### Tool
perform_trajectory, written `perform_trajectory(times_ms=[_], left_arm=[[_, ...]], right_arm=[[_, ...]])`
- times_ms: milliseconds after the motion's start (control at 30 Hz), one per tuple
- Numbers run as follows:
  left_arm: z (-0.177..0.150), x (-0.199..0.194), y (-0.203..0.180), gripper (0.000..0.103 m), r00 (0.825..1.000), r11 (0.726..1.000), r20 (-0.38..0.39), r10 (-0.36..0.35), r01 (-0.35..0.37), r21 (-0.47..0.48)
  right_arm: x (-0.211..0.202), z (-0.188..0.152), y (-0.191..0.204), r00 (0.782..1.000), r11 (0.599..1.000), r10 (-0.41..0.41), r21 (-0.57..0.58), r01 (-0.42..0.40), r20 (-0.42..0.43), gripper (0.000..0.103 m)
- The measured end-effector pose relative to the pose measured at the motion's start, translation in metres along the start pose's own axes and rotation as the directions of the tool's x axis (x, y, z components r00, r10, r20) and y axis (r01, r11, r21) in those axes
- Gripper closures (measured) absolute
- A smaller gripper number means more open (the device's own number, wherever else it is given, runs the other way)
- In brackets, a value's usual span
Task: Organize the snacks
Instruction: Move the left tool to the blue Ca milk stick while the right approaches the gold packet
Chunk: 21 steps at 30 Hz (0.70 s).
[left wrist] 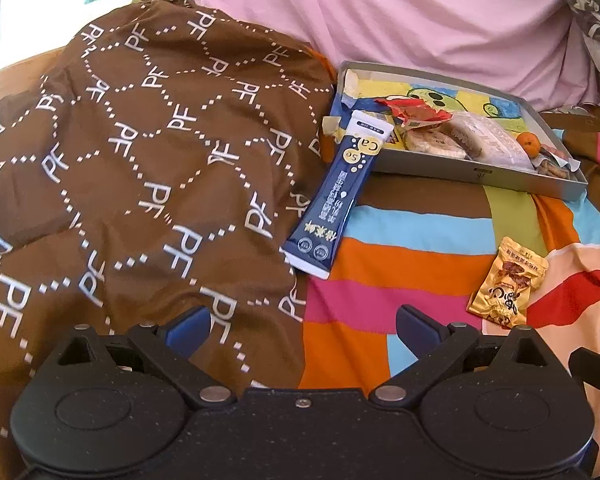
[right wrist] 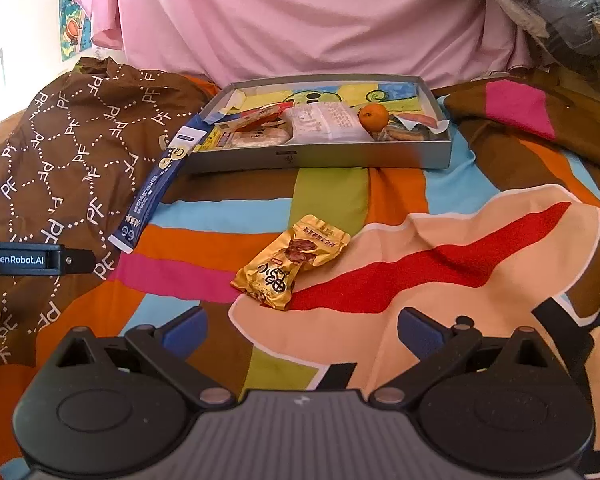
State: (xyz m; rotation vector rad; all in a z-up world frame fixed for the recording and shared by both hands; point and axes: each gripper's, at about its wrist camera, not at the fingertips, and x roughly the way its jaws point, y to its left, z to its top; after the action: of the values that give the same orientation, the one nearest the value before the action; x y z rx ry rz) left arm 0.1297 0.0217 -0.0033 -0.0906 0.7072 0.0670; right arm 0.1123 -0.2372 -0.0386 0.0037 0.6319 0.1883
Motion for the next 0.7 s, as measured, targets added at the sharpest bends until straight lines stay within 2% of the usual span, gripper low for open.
perform_trajectory(times_ms=[200,433,633,700], left_arm=[[0.013,0.010,-0.003,0.004,1.000,0.999,0.018,-0.020,0.019,0.050],[0.038,0.030,-0.002,0.004,0.995,0.993,0.002,-0.095,0.095,0.075],[0.060,0.054,-0.004,0.004,0.992,0.982,0.038,-0.117,0.110,0.153],[0.068,0.068,-0.006,0.004,0.989,0.974,0.020,-0.144,0.138,0.178]], right_arm=[[0.018,0.008,0.003,1.000,1.000,0.000,0.017,0.000,-0.020,0.000],[0.050,0.020,0.008,0.999,0.999,-0.007,0.036,0.009,-0.050,0.000],[0.082,0.032,0.012,0.998,0.996,0.007,0.086,-0.002,-0.062,0.000],[0.094,0.034,0.013,0.997,0.994,0.010,0.109,-0.001,-0.079,0.000]])
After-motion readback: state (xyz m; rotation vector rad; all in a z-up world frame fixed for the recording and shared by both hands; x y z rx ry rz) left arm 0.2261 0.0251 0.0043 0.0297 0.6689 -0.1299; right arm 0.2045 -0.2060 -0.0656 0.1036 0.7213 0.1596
